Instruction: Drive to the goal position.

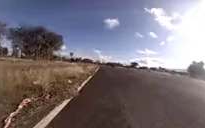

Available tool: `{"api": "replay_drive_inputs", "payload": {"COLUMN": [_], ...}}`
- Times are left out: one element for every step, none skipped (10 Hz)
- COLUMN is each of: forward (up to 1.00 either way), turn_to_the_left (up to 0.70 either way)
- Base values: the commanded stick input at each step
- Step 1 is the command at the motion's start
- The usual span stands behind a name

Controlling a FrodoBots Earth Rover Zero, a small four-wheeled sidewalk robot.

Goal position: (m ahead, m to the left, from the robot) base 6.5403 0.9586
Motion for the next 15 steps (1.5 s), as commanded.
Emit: {"api": "replay_drive_inputs", "payload": {"forward": [0.45, 0.45, 0.45, 0.45, 0.45, 0.45, 0.45, 0.45, 0.45, 0.45, 0.45, 0.45, 0.45, 0.45, 0.45], "turn_to_the_left": [0.00, 0.00, 0.00, 0.00, 0.00, -0.09, -0.23, -0.27, -0.27, -0.27, -0.27, -0.27, -0.14, -0.01, 0.00]}}
